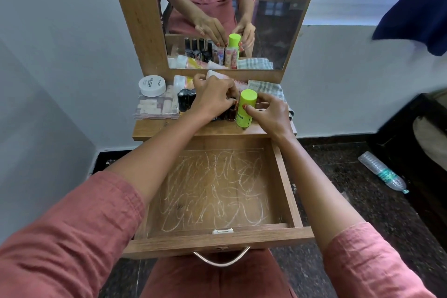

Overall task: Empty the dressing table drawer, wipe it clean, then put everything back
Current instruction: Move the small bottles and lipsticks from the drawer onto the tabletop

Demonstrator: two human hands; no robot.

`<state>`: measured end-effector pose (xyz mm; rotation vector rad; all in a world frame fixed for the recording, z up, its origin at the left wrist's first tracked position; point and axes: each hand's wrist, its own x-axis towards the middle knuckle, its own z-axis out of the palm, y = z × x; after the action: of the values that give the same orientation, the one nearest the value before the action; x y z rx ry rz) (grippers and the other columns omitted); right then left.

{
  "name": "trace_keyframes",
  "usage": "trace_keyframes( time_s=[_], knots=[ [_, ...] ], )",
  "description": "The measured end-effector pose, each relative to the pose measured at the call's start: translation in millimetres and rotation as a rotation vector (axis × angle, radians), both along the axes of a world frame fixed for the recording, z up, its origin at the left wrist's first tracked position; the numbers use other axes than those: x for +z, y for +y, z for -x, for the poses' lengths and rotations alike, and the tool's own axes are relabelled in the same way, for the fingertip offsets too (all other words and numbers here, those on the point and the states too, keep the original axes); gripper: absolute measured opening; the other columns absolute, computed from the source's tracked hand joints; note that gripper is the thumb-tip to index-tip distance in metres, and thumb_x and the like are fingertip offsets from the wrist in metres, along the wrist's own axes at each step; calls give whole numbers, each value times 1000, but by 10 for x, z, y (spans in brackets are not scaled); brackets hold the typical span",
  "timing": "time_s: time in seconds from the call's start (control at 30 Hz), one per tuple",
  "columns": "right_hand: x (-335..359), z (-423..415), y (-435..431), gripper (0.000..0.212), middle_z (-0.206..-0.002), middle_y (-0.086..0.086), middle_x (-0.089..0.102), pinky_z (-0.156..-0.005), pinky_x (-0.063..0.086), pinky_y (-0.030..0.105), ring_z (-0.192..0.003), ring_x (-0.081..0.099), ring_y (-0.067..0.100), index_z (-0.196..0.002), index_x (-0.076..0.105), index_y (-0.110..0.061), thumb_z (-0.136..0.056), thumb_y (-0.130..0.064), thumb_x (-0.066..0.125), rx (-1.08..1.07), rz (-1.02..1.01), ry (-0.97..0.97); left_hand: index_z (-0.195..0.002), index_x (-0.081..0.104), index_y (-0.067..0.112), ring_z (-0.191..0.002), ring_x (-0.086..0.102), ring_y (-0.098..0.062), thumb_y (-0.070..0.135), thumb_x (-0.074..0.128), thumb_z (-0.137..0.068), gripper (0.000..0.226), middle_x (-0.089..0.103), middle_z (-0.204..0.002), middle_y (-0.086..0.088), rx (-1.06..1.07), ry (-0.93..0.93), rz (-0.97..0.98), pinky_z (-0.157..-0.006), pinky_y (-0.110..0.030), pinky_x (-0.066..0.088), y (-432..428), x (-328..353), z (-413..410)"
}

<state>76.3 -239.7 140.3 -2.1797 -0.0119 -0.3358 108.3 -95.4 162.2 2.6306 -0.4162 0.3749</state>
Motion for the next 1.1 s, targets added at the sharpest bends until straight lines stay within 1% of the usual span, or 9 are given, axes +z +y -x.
trace_keyframes(
  time_s=[0.17,0.47,0.6,0.67,0.73,0.8,0.9,1.0,1.1],
  knots=[
    [-41,17,-79,46,-99,9,66,-74,48,14,-87,58,12,-118,59,-6,-76,-18,74,-17,-80,41,-88,68,17,-104,54,-16,16,61,-81,10,70,-95,3,10,8,64,-88,-36,18,-7,-8,29],
    [9,79,-380,27,-93,8,67,-80,50,22,-87,61,12,-104,67,-4,-80,-16,70,-122,-177,54,-85,67,20,-105,50,-12,16,57,-83,11,69,-95,6,65,-67,235,-73,-26,11,-40,91,165],
    [6,53,-518,21,-94,9,67,-90,52,34,-88,61,15,-101,68,-5,-82,-13,67,-205,-216,81,-87,67,17,-99,46,-5,14,59,-83,10,68,-92,6,4,-138,356,-79,-26,18,-199,238,267],
    [2,27,-581,21,-92,8,66,-88,53,34,-88,62,17,-101,68,-4,-82,-12,66,-234,-258,103,-89,68,16,-97,46,-5,14,60,-83,10,69,-93,5,-19,-178,381,-79,-24,17,-321,289,307],
    [-2,-6,-645,20,-92,9,66,-79,54,28,-85,62,18,-101,67,-3,-83,-11,64,-260,-288,123,-90,67,13,-96,50,-8,11,61,-82,10,69,-93,2,-78,-180,414,-85,-27,27,-461,323,338],
    [-4,-57,-706,20,-92,12,65,-74,52,23,-79,60,17,-102,66,0,-84,-8,62,-286,-353,148,-91,67,8,-94,56,-16,5,61,-81,12,69,-93,-5,-171,-150,431,-89,-27,39,-616,322,354],
    [-25,-164,-785,22,-94,15,64,-75,53,24,-82,60,19,-104,64,4,-85,-4,60,-318,-470,193,-96,64,2,-94,59,-20,-1,58,-82,16,67,-98,-12,-260,-42,409,-85,-22,43,-863,201,349],
    [-73,-272,-856,22,-95,17,62,-70,53,21,-84,60,21,-106,61,5,-85,-3,60,-294,-551,265,-101,60,1,-100,58,-25,0,52,-84,19,63,-105,-15,-238,75,351,-85,-29,43,-1100,-63,311],
    [-149,-391,-894,23,-91,16,62,-63,51,16,-71,59,15,-105,61,6,-84,-3,61,-281,-553,319,-113,55,0,-107,54,-29,1,48,-86,27,58,-114,-18,-157,161,340,-93,-34,43,-1231,-301,259]
  ],
)
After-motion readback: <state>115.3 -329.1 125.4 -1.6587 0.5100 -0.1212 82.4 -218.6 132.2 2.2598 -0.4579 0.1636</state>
